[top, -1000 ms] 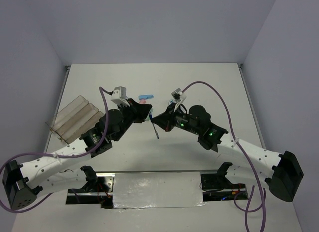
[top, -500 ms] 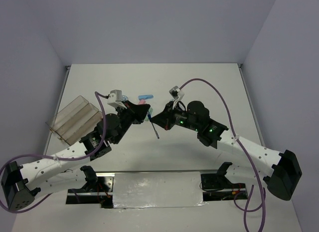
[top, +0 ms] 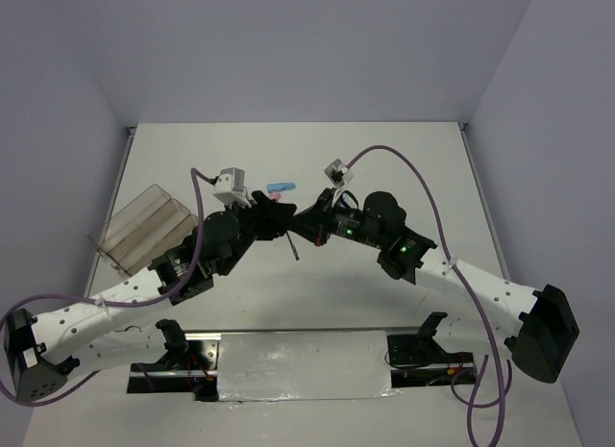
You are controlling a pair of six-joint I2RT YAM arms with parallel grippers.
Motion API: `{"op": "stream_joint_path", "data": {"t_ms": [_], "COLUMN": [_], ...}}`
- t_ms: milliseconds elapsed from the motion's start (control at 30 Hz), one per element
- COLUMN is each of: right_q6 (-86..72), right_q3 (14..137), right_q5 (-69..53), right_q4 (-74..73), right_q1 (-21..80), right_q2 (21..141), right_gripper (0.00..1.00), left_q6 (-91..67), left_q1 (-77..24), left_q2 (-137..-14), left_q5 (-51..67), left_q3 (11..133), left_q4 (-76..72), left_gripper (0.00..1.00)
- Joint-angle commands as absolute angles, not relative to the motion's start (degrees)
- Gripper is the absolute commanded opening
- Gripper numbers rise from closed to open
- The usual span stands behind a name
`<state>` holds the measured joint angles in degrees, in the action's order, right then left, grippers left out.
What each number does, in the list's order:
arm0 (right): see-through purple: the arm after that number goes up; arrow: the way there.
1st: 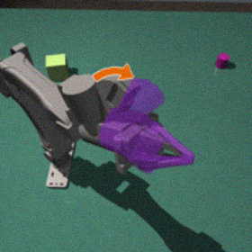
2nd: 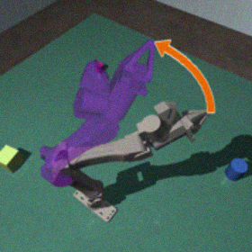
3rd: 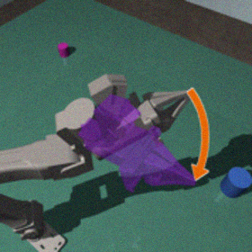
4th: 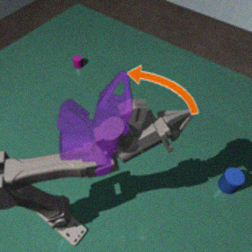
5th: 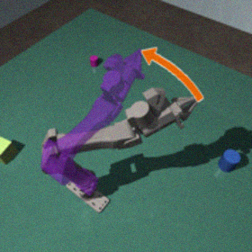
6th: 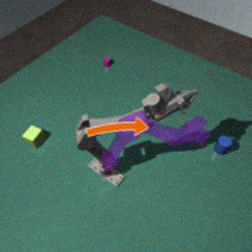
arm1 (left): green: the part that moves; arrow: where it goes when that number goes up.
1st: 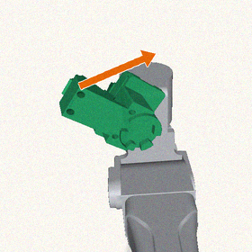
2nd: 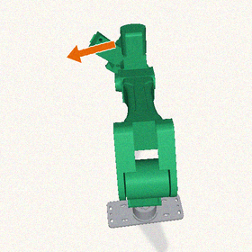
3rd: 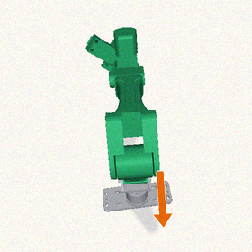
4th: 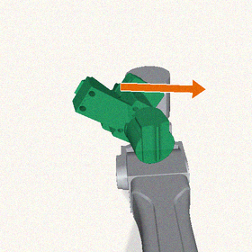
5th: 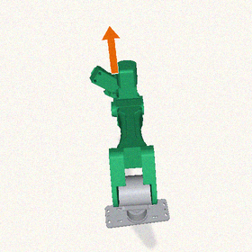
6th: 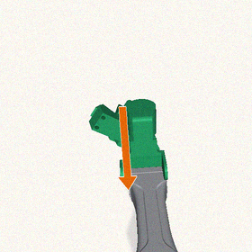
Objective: Sort the stationery into containers
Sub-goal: Close the pen cap on the pen, then place the pen in the storage box.
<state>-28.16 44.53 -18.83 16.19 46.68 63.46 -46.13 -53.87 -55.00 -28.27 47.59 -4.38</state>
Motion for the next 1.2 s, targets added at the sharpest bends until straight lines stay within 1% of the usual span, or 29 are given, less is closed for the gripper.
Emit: {"op": "stream_joint_path", "data": {"t_ms": [0, 33, 67, 100, 233, 267, 333, 367, 433, 467, 500, 533, 567, 600, 633, 667, 733, 767, 800, 833, 867, 933, 967, 1067, 1133, 1167], "right_q6": [-26.7, -26.6, -27.0, -27.1, -27.9, -28.0, -28.3, -28.5, -28.5, -28.6, -28.7, -28.7, -28.7, -28.8, -28.9, -29.0, -29.4, -29.7, -29.8, -29.9, -30.0, -29.3, -28.7, -26.6, -24.8, -22.9], "right_q3": [46.1, 45.7, 44.9, 44.7, 43.2, 43.1, 42.9, 42.9, 43.0, 43.0, 43.0, 43.1, 43.1, 43.1, 43.2, 43.2, 43.2, 43.2, 43.2, 43.5, 43.5, 43.3, 43.1, 40.1, 38.8, 37.5], "right_q5": [-20.6, -20.8, -20.5, -20.3, -19.0, -18.7, -18.4, -17.4, -16.8, -16.5, -16.5, -16.7, -16.9, -16.9, -16.9, -17.1, -17.3, -17.9, -18.3, -18.5, -18.7, -19.8, -19.5, -20.0, -19.1, -18.5], "right_q4": [33.9, 34.1, 34.1, 34.0, 34.6, 34.7, 35.1, 34.5, 34.2, 34.0, 33.7, 33.6, 33.8, 33.8, 33.7, 33.9, 34.2, 34.8, 35.1, 34.7, 34.9, 33.5, 32.8, 30.5, 28.6, 25.9], "right_q1": [47.4, 47.7, 47.7, 47.9, 48.0, 48.1, 48.0, 48.1, 48.0, 48.1, 48.1, 48.0, 48.1, 48.0, 48.0, 48.0, 48.0, 48.1, 48.1, 48.1, 47.9, 47.6, 47.0, 46.2, 45.9, 46.0], "right_q2": [63.1, 63.2, 63.4, 63.6, 64.2, 64.3, 64.3, 64.1, 63.6, 63.5, 63.4, 63.2, 63.2, 63.1, 63.3, 63.4, 63.4, 63.5, 63.5, 63.5, 63.5, 63.1, 62.1, 59.3, 57.4, 54.8], "right_gripper": [0.00, 0.00, 0.00, 0.00, 0.00, 0.00, 0.00, 0.00, 0.00, 0.00, 0.00, 0.00, 0.00, 0.00, 0.00, 0.00, 0.00, 0.00, 0.00, 0.05, 0.20, 0.97, 1.00, 1.00, 1.00, 1.00], "left_q6": [-45.9, -45.8, -45.4, -45.2, -43.1, -42.6, -42.2, -42.1, -42.5, -42.6, -42.7, -43.0, -43.1, -43.2, -43.2, -43.2, -42.7, -41.8, -41.2, -40.8, -40.2, -36.1, -34.8, -30.0, -28.2, -23.3], "left_q1": [-56.6, -56.5, -56.5, -56.4, -56.4, -56.5, -56.4, -56.4, -56.4, -56.4, -56.4, -56.4, -56.5, -56.4, -56.4, -56.3, -56.3, -56.3, -56.2, -55.9, -55.6, -53.8, -52.7, -47.2, -44.0, -43.4], "left_q2": [-55.2, -54.8, -54.7, -54.7, -54.8, -54.4, -54.1, -53.8, -53.4, -52.8, -52.6, -52.3, -51.9, -51.9, -52.0, -52.4, -53.2, -53.5, -53.8, -54.1, -54.1, -54.3, -54.4, -55.5, -58.3, -59.8], "left_q5": [-25.3, -25.9, -26.4, -27.3, -27.3, -26.8, -26.1, -26.4, -26.8, -27.1, -27.2, -27.3, -27.4, -27.4, -27.5, -27.7, -27.5, -27.5, -27.6, -28.1, -28.2, -29.9, -30.2, -33.2, -38.1, -42.2], "left_q3": [49.9, 51.7, 52.5, 54.5, 57.8, 58.1, 58.1, 57.7, 56.9, 55.9, 55.4, 54.8, 54.2, 54.1, 54.0, 54.3, 54.6, 54.8, 54.8, 54.5, 54.2, 54.1, 54.4, 56.5, 59.0, 59.5], "left_q4": [6.7, 7.5, 8.4, 9.0, 9.4, 8.4, 7.8, 7.6, 8.0, 8.2, 8.1, 8.1, 8.1, 8.3, 8.4, 8.8, 9.3, 9.3, 9.1, 9.0, 8.7, 9.0, 9.8, 13.5, 15.5, 17.1], "left_gripper": [0.63, 0.87, 0.97, 0.99, 0.99, 0.98, 0.89, 0.80, 0.76, 0.72, 0.63, 0.61, 0.45, 0.34, 0.27, 0.12, 0.02, 0.00, 0.00, 0.00, 0.00, 0.00, 0.00, 0.00, 0.00, 0.00]}}
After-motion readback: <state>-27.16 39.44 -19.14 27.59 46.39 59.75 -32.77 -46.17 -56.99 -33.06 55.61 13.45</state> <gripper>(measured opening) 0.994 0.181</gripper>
